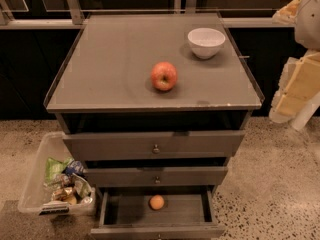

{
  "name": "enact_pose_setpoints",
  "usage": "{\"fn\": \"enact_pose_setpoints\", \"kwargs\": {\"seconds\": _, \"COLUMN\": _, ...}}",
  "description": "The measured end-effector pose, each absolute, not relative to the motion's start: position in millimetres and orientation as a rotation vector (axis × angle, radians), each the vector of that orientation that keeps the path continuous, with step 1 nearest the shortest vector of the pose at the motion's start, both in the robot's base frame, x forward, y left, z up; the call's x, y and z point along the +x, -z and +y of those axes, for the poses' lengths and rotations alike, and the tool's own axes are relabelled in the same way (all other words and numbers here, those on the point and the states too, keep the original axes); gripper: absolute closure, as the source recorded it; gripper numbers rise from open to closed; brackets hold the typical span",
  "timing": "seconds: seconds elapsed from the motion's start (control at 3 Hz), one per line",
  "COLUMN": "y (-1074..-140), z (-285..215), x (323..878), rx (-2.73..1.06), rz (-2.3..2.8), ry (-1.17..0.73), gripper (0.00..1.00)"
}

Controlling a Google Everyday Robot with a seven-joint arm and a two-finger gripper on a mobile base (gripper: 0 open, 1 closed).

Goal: Pick orange from bottom drawer and place on counter

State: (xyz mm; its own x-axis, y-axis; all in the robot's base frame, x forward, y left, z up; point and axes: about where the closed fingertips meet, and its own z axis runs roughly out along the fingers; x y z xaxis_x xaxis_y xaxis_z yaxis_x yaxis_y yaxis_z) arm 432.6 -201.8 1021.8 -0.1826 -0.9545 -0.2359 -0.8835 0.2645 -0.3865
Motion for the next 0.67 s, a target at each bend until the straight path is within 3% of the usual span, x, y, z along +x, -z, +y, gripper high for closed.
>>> {"fn": "enact_pose_setpoints", "kwargs": {"seconds": 0.67, "y": -1000, "z": -202, "x": 422, "rx": -1.594, "rz": 2.163, "ry": 0.186, "gripper": 0.0}}
